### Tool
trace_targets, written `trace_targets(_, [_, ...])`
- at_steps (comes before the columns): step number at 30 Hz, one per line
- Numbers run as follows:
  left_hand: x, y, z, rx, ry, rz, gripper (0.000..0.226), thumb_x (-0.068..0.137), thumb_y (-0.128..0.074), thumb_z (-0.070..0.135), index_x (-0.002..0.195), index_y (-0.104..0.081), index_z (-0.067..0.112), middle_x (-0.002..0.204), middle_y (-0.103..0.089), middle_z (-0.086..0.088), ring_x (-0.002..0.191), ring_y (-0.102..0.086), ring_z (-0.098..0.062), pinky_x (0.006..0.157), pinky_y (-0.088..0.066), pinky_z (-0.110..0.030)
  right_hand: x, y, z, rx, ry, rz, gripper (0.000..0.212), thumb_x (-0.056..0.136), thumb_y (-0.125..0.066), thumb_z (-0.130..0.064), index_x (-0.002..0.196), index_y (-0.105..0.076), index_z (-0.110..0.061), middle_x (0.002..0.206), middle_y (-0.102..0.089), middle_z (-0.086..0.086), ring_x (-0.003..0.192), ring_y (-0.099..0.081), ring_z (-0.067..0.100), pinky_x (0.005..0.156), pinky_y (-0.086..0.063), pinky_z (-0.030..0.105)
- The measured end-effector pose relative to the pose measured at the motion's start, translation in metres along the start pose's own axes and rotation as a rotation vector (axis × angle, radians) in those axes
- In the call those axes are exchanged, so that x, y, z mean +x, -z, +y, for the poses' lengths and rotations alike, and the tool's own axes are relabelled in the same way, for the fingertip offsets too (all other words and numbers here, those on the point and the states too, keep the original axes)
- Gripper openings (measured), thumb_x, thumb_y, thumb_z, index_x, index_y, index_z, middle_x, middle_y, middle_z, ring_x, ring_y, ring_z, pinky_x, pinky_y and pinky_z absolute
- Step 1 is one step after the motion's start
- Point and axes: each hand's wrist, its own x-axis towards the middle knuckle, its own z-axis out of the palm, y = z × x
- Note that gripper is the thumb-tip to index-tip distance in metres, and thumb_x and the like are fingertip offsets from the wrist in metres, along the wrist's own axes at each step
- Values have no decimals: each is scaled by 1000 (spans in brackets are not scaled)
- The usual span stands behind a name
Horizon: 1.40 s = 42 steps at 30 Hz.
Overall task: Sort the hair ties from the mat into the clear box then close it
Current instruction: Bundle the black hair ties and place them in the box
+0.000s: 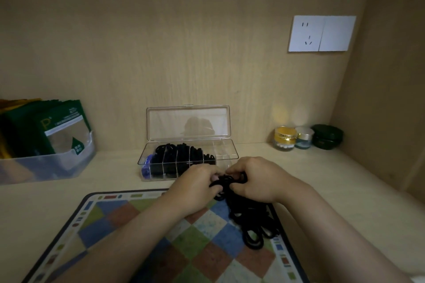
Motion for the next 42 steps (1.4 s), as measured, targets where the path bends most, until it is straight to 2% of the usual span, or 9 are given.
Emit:
trace_targets(6, [-3, 1, -10, -243, 53, 59, 24, 91, -65, 12, 100, -73, 32, 82, -65, 14, 70, -57, 5, 66, -42, -9, 4, -3, -3, 34, 0, 3, 34, 77, -67, -58, 105, -70, -38, 89, -65, -15, 83, -61, 7, 76, -53, 32])
trace_targets(12, [-8, 4, -16, -574, 129, 79, 20, 92, -65, 9, 93, -70, 28, 79, -67, 10, 70, -57, -4, 67, -48, -17, 8, -10, -5, 208, 6, 42, 8, 81, -78, -36, 76, -72, -32, 83, -70, -10, 76, -65, 4, 78, -56, 36])
trace_targets(17, [-8, 3, -13, -705, 189, 49, 17, 95, -60, 6, 97, -70, 20, 100, -73, -13, 82, -63, -17, 68, -53, -21, 8, -7, -8, 425, -14, 45, 8, 86, -75, -22, 79, -76, -17, 64, -68, -12, 56, -59, -2, 59, -47, 19])
trace_targets(20, [-9, 2, -13, -725, 170, 119, 20, 94, -63, 7, 96, -73, 24, 94, -75, -5, 79, -66, -12, 71, -55, -23, 5, -4, -16, 567, -69, 44, 21, 92, -67, -17, 78, -75, -4, 51, -59, -13, 45, -48, -2, 51, -38, 15])
trace_targets(23, [-9, 1, -14, -660, 134, 230, 22, 90, -68, 11, 98, -76, 29, 83, -75, 11, 70, -65, 1, 72, -54, -17, 4, -4, -26, 669, -114, 52, 37, 93, -66, -29, 60, -71, -12, 47, -54, -10, 43, -42, 3, 48, -33, 19])
trace_targets(28, [-10, 10, -16, -624, 207, 143, 17, 94, -65, 19, 99, -77, 30, 86, -76, 6, 62, -67, -7, 69, -56, -29, 5, -1, -32, 600, -89, 122, 29, 93, -68, -32, 71, -74, -15, 43, -58, -14, 40, -48, -3, 48, -35, 10])
trace_targets(33, [-16, 26, -23, -579, 264, -91, 18, 100, -56, 21, 95, -73, 19, 93, -72, 2, 71, -66, -9, 76, -58, -29, 8, 4, -14, 175, -126, 251, 25, 92, -62, -45, 78, -76, -31, 70, -71, -16, 63, -61, -3, 67, -52, 26])
trace_targets(37, [-15, 31, -27, -544, 254, -72, 15, 97, -61, 21, 94, -76, 20, 90, -76, -3, 77, -67, -16, 83, -58, -40, 7, 2, -23, -89, -50, 141, 22, 85, -59, -45, 99, -74, -40, 97, -73, -20, 86, -66, 2, 78, -57, 32])
trace_targets(42, [-13, 30, -34, -541, 295, -33, 11, 90, -69, 27, 95, -79, 27, 86, -77, 1, 72, -69, -19, 81, -61, -41, 15, -12, -30, -358, -35, -15, 28, 79, -55, -52, 94, -68, -32, 93, -64, -7, 90, -63, 19, 67, -47, 30])
